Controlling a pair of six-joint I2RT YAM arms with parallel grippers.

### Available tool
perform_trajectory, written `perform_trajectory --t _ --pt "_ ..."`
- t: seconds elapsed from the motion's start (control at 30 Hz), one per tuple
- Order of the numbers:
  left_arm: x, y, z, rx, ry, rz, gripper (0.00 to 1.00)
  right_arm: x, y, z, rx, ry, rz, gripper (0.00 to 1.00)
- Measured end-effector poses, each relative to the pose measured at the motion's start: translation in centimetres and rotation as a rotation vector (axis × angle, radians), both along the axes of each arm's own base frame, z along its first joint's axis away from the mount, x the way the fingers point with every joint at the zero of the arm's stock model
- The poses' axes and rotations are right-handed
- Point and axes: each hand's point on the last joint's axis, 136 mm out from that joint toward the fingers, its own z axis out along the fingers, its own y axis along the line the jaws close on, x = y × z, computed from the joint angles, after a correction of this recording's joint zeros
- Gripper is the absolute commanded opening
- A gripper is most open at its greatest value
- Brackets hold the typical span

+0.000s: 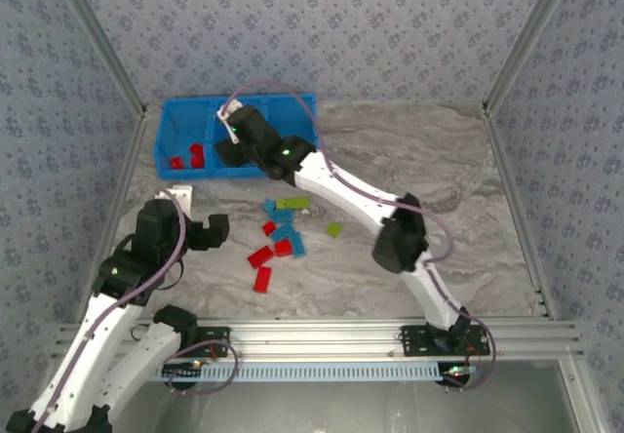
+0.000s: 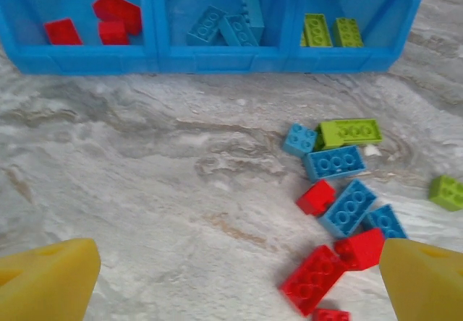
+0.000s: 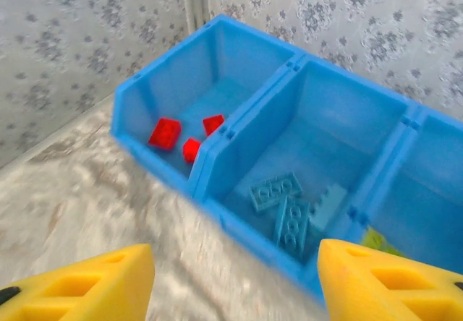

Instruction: Sort the legos into containers by color

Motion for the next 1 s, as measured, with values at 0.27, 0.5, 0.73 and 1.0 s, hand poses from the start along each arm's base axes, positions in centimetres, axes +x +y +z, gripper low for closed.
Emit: perform_trajectory --t 0.27,0.5,0.73,1.0 --pt "2.0 -4.7 -2.6 -0.155 0.185 -0.027 0.99 -10.3 -11.5 2.3 0.077 0.083 0.018 0.81" --pt "4.7 -9.1 -9.2 -0.141 0.376 -0.009 0.92 -17.4 -16.4 -5.3 0.059 0.269 0.022 0.86" --pt "6.7 -9.6 -16.0 -0.107 0.514 0.133 0.74 -19.7 -17.0 -11.8 0.008 0.411 -0.022 0.86" --pt "8.1 -10.4 -18.2 -0.142 0.524 0.181 0.6 -18.6 -16.0 -13.9 -0.023 0.435 -0.075 0.86"
